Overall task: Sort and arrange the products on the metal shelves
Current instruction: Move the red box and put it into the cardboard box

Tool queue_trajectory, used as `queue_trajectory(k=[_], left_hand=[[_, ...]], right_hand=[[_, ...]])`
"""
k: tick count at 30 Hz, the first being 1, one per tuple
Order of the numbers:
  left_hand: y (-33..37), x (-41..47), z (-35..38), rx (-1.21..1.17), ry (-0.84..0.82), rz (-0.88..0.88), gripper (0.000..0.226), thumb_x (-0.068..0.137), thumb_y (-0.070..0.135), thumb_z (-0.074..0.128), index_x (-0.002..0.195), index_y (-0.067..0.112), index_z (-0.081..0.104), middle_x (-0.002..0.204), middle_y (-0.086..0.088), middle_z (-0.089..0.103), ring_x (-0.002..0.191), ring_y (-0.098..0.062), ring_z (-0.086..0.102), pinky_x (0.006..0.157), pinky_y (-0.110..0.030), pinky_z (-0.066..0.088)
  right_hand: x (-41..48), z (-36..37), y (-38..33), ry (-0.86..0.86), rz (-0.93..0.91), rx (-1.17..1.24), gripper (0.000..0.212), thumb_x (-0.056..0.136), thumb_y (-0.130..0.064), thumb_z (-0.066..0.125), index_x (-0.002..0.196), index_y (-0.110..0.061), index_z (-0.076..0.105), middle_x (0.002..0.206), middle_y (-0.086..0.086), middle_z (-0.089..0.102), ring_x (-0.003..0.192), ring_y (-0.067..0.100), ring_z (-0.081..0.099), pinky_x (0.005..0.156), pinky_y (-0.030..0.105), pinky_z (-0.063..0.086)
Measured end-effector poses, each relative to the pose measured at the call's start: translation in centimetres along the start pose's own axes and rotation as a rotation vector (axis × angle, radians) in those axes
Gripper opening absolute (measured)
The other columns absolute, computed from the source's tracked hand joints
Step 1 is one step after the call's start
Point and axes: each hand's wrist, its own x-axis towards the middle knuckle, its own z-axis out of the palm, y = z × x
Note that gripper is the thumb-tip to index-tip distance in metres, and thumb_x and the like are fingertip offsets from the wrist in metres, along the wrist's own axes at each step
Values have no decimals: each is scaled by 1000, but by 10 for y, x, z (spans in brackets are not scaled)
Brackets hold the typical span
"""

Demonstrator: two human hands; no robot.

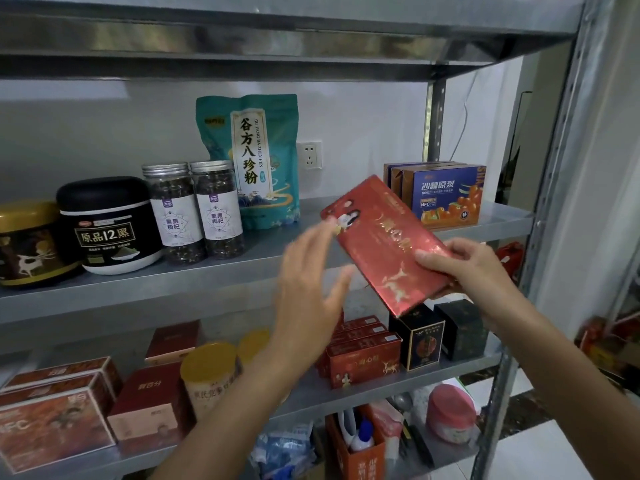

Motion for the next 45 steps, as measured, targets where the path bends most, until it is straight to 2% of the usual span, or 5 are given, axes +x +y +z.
queue_trajectory(k=[12, 20, 34, 38, 45], left_hand=[[9, -22, 42, 3, 100, 490, 32, 86, 9, 57, 118, 9, 57, 113, -9, 69, 115, -18, 57, 115, -44, 34], [24, -18, 43, -464, -122, -82, 26, 87, 39, 66, 108, 24, 60, 107, 6, 68, 104, -9, 62, 86, -36, 56], [51, -59, 139, -747, -829, -790, 39, 103, 43, 37, 129, 17, 50, 116, -2, 65, 100, -15, 66, 89, -35, 56], [73, -98, 183, -795, -856, -918, 29, 106, 29, 36, 113, 10, 58, 89, 0, 67, 66, -4, 66, 50, -16, 52], [93, -170, 254, -667, -1162, -941, 35, 106, 27, 34, 114, 3, 58, 110, -20, 66, 92, -29, 66, 59, -28, 57]], right_hand=[[-20, -11, 3, -175, 347, 209, 40, 91, -54, 51, 114, -22, 62, 85, 10, 75, 71, 21, 73, 54, 28, 57], [-47, -40, 27, -142, 3, -19, 25, 103, -36, 38, 126, -29, 46, 145, -7, 47, 131, 10, 47, 104, 26, 45], [-92, -61, 88, 430, 145, -282, 17, 95, -32, 59, 112, -34, 61, 94, -10, 73, 80, 5, 70, 71, 28, 58], [-122, -72, 123, 622, 308, -382, 47, 99, -42, 48, 144, -43, 36, 108, -10, 65, 93, 15, 66, 85, 38, 56], [-215, -77, 196, 636, 559, -354, 81, 94, -52, 51, 155, -36, 1, 118, -4, 61, 83, 14, 70, 58, 28, 60]])
